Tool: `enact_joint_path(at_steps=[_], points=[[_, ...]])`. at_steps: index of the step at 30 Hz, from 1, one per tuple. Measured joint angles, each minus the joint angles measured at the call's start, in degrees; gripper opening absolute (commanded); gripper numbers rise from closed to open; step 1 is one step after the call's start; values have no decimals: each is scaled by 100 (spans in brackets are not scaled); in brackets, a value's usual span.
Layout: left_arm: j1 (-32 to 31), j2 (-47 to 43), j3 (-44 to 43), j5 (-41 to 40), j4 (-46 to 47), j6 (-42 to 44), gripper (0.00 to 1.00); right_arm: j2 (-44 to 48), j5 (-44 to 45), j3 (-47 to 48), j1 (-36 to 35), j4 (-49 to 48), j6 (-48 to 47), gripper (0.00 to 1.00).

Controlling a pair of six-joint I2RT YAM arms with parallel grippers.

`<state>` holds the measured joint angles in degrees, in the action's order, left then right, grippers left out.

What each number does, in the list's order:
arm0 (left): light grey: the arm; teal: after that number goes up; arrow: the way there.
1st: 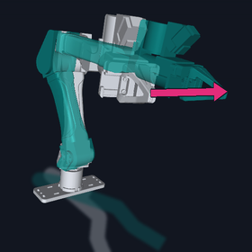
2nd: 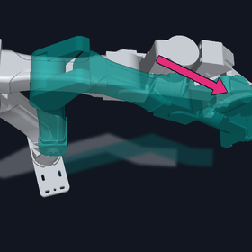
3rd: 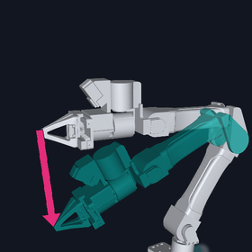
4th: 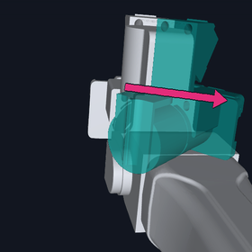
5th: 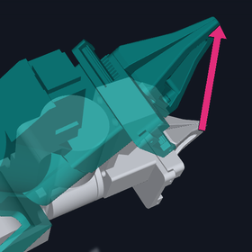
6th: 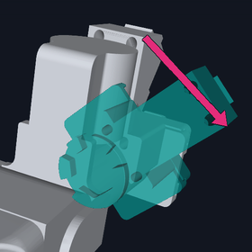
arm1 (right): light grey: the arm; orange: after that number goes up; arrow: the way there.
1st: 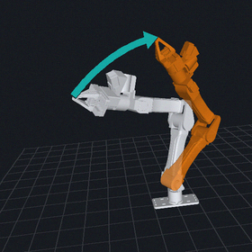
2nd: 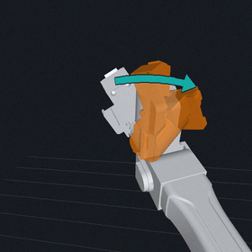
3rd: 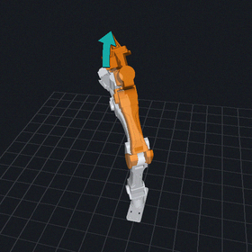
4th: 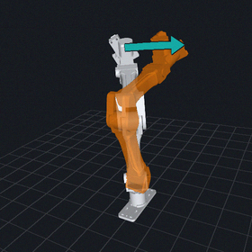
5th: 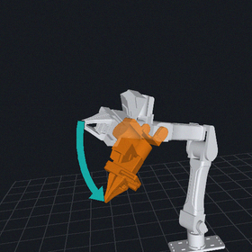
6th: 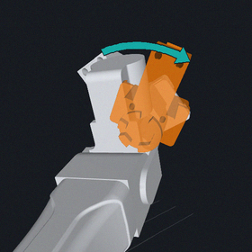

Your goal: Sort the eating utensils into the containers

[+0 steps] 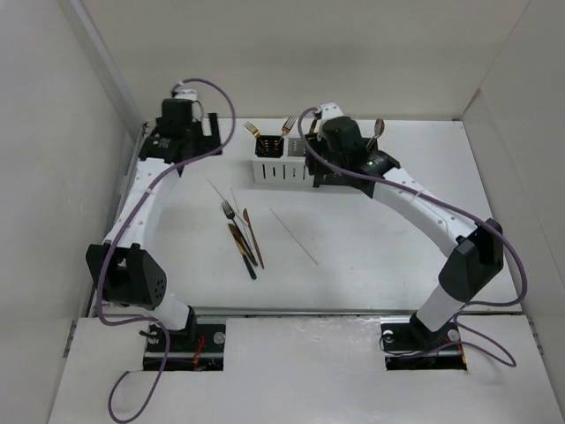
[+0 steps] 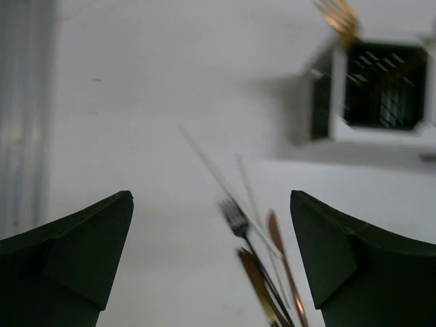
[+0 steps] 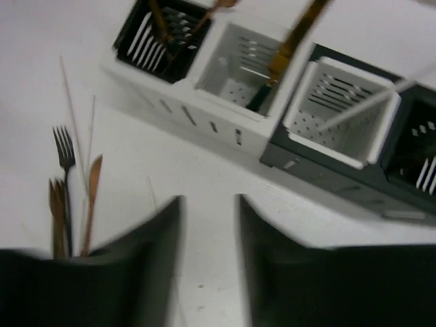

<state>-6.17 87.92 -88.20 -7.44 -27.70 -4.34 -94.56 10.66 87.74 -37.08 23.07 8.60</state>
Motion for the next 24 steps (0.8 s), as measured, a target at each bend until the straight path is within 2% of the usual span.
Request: enact_joint_path(at_steps=[2,3,5,9,13,17,22,24], points=[[-579,4,-2,321,-282,-13,100,0,295,236,229,251,374,78],[-940,20,-2,542,-433,-48,100,2,461,332,402,334,579,94],[-1633,92,-4,1019,-702,-162,100,63,772,363,780,417,1082,99],[-2566,494,-44,1687,-1038,-734,100,575,1270,-267,1515,435,2041,99],[-3071,1268,63,1794,-1152,-1316,100,1405,1714,-1110,1587,321,2640,99],[-3357,2085,125,1853,-1353,-1611,100,1954,2050,-1401,1484,295,2835,99],[-3521,2863,122,2149,-1488,-1884,99,2162,2374,-1440,1488,361,2826,99],[-3506,2983,105,2260,-1580,-2000,92,2227,2457,-1528,1488,439,2809,99]])
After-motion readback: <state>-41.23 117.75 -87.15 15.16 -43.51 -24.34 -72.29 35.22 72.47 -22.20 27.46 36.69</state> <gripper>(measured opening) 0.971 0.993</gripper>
